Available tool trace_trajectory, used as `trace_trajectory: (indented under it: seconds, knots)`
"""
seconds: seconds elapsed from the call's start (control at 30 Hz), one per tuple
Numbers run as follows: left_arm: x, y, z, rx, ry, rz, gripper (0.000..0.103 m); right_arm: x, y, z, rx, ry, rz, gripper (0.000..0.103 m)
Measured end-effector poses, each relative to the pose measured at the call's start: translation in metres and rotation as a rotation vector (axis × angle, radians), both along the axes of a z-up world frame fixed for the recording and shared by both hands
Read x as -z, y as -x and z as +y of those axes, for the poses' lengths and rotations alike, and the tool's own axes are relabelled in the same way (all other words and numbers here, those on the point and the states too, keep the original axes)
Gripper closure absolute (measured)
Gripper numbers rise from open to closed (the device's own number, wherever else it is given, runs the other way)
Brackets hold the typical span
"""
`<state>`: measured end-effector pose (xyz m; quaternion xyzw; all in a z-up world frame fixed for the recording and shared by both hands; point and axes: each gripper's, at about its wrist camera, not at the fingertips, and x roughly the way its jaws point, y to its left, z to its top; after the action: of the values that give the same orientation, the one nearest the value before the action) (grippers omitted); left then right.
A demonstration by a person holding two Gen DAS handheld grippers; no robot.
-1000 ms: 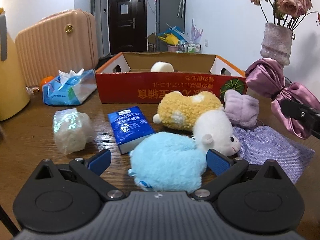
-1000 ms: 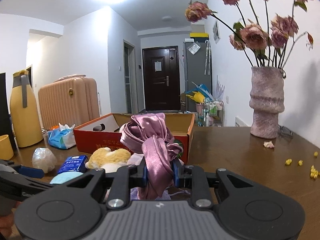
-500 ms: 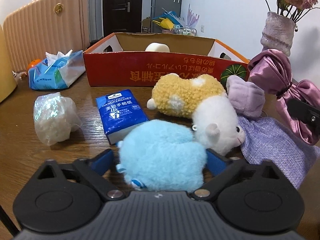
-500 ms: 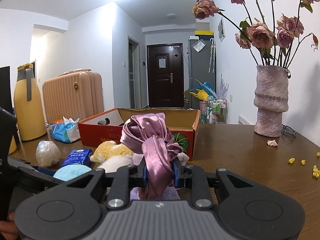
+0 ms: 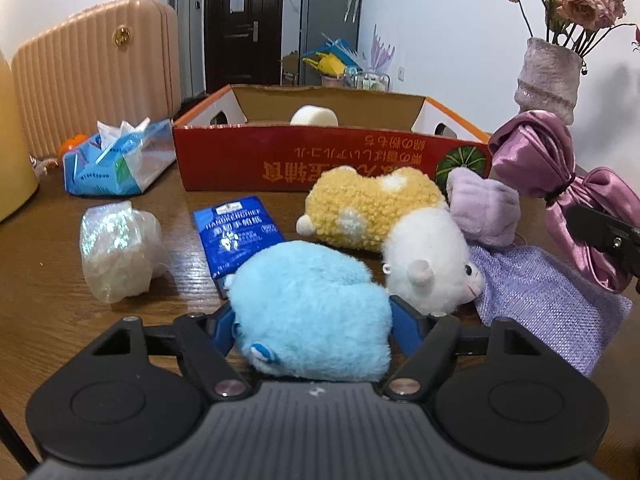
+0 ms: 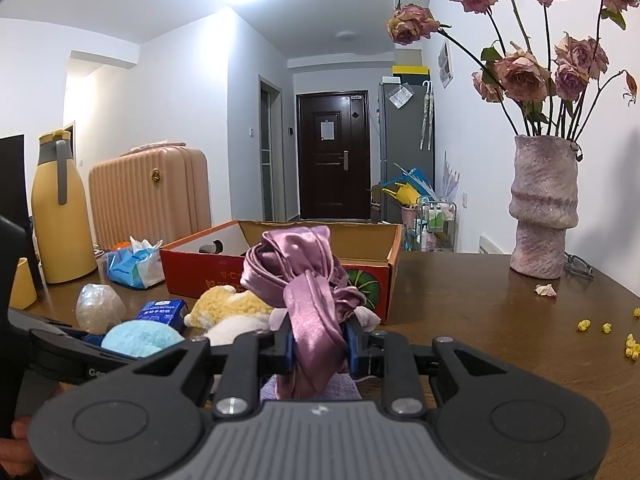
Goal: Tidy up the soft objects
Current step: 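Close the left gripper on the light blue plush while the right gripper holds the pink ribbon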
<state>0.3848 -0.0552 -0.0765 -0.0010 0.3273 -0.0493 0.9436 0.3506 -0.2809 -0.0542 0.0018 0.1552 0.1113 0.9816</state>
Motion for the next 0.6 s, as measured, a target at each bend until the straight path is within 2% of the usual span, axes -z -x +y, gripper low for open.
trace_trajectory:
  seconds: [0.37,0.6]
  knots:
    - [-0.018,0.018,-0.002,-0.024,-0.031,-0.137,0.028,-0.001,0.003,0.0,0.02,0.002,-0.021,0.08]
    - [-0.03,0.029,0.002,-0.039,-0.007,-0.188,0.028,-0.006,0.006,0.004,0.045,-0.014,-0.041,0.08]
